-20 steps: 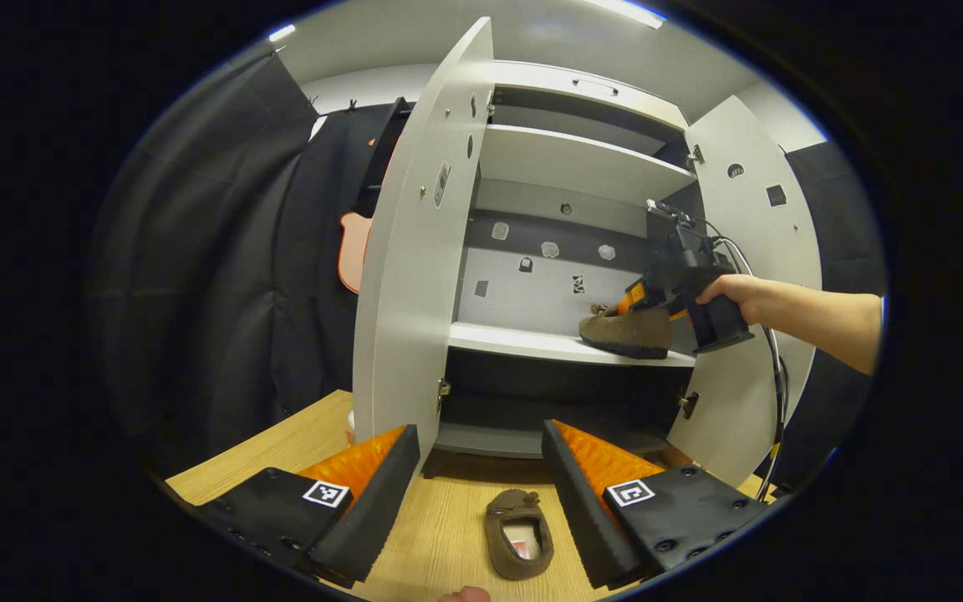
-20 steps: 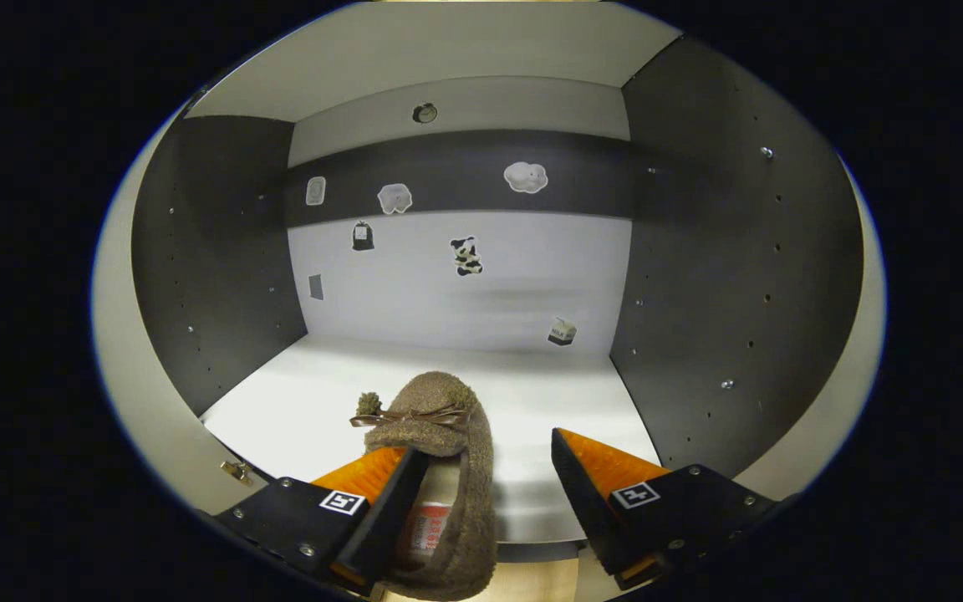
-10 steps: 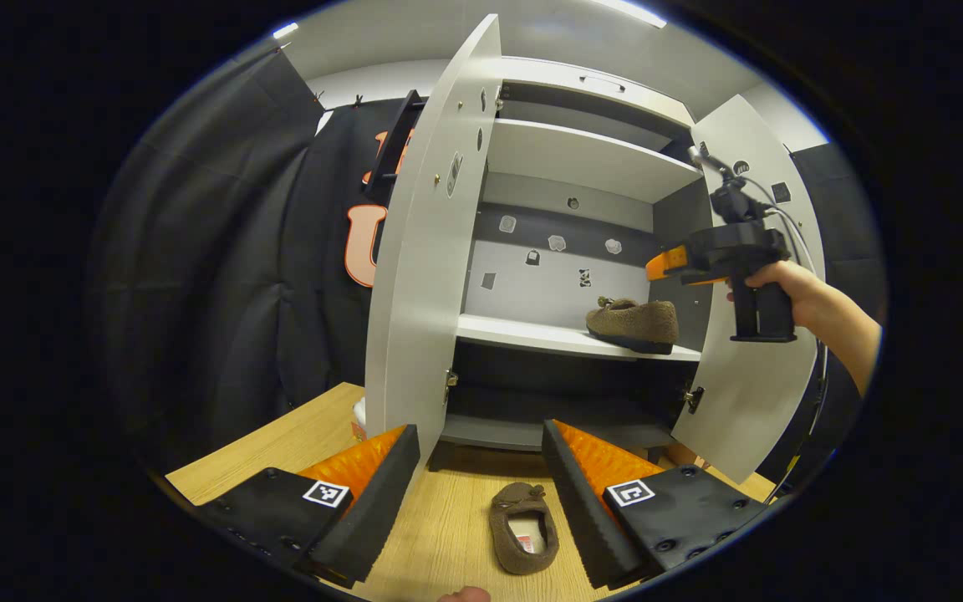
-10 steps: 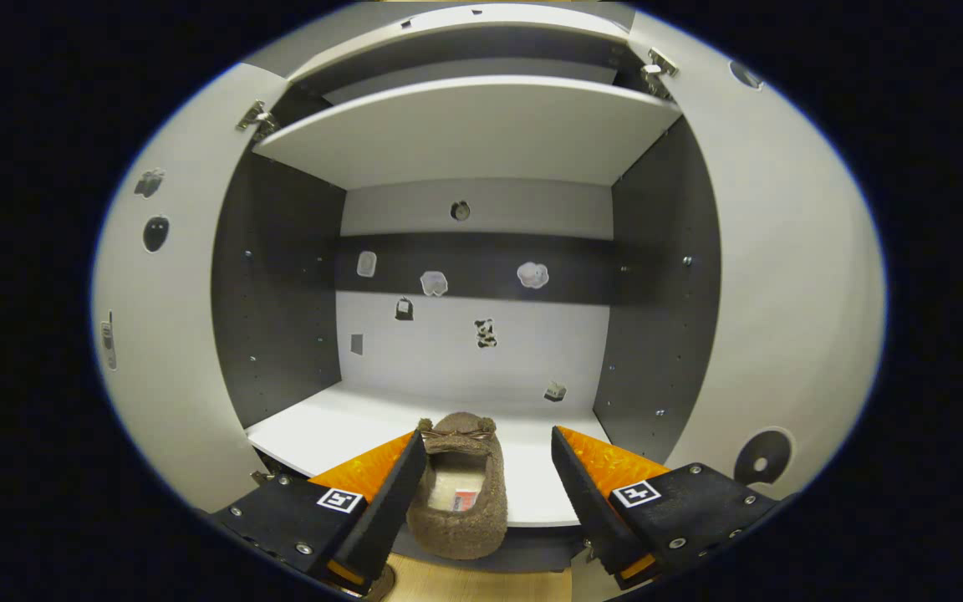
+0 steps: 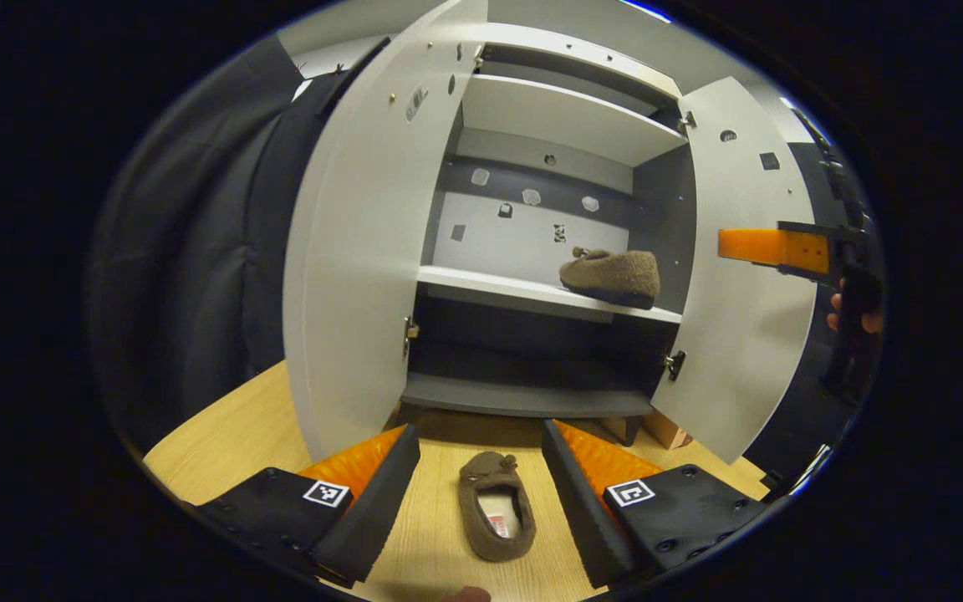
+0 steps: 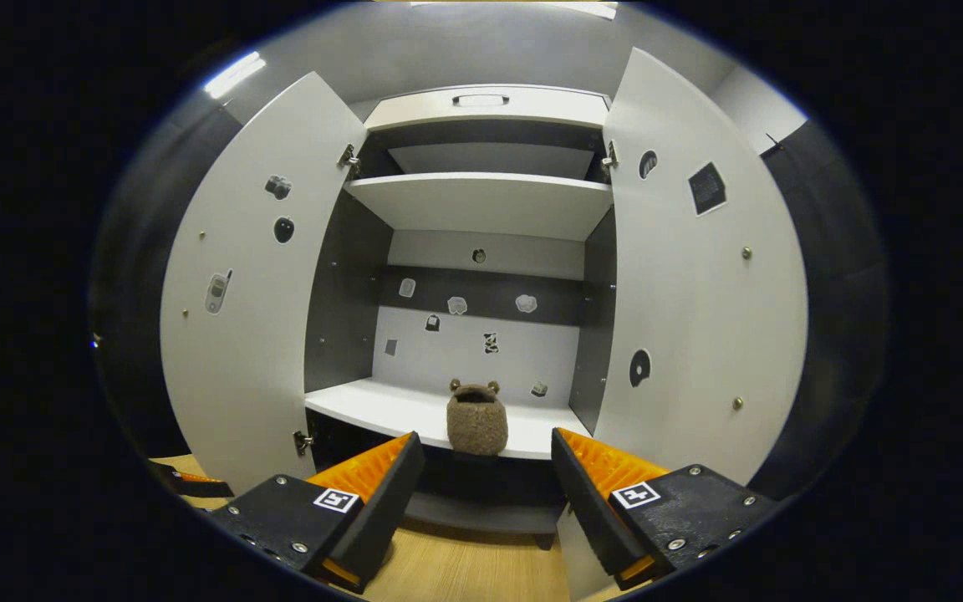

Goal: Grab one shoe with the right hand and put it into the shoe cabinet, grab the other shoe with the left hand and put it into the shoe cabinet; then close the right door with the right hand and the left door with the left hand.

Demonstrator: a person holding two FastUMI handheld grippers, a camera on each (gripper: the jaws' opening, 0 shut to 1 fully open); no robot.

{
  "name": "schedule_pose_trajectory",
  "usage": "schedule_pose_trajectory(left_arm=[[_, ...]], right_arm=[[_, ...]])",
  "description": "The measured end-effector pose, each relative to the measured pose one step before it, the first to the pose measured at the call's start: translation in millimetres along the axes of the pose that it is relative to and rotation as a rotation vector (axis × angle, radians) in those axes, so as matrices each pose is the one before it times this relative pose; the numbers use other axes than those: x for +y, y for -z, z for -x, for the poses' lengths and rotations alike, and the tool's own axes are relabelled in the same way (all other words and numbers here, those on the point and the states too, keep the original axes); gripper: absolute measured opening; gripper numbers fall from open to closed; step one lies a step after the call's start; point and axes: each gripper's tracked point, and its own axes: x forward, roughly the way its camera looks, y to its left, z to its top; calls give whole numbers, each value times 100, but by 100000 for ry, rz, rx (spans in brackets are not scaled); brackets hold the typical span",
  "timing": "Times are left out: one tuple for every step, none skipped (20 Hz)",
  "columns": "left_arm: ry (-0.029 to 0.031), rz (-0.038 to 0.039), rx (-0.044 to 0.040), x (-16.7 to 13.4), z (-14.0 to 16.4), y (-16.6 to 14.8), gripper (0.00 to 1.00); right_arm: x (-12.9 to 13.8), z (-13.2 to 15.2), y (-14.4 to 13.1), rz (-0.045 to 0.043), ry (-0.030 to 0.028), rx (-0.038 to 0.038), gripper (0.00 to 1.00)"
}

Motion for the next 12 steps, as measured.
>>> schedule_pose_trajectory(left_arm=[[1366, -366, 2679, -262, -616, 982, 96], [838, -662, 3169, -131, -982, 1193, 96], [402, -1148, 3398, 56, -1160, 1242, 96], [374, -1412, 2515, 47, -920, 981, 96], [-67, -2016, 3492, 124, -1138, 1254, 96], [-320, -1795, 4058, 220, -1159, 1460, 96], [362, -1072, 2983, 69, -1160, 1113, 96], [-265, -1350, 2773, 223, -1070, 1127, 96], [-900, -1506, 2734, 452, -1133, 1054, 96], [-831, -1027, 4084, 408, -952, 1266, 96], [-326, 127, 3969, 307, -804, 1224, 97], [-235, 755, 3046, 313, -1034, 1077, 97]], right_arm=[[71, 1307, 1217, -434, 533, 1346, 94], [347, 1307, 1092, -1081, -632, 518, 94], [534, 1096, 790, -1241, -1899, -398, 94], [276, 1051, 914, -911, -931, 320, 94], [-104, 920, 1261, -184, -304, 1722, 94], [-92, 852, 1165, 602, 165, 2382, 94], [-334, 695, 589, 707, 866, 1345, 94], [-355, 666, 226, 554, 898, 259, 94], [-446, 515, -3, 373, 958, -119, 94], [-437, 406, -112, -98, 1121, -109, 94], [-545, 725, -63, -119, 682, 181, 94], [-525, 478, -33, 99, 1188, 98, 94]])
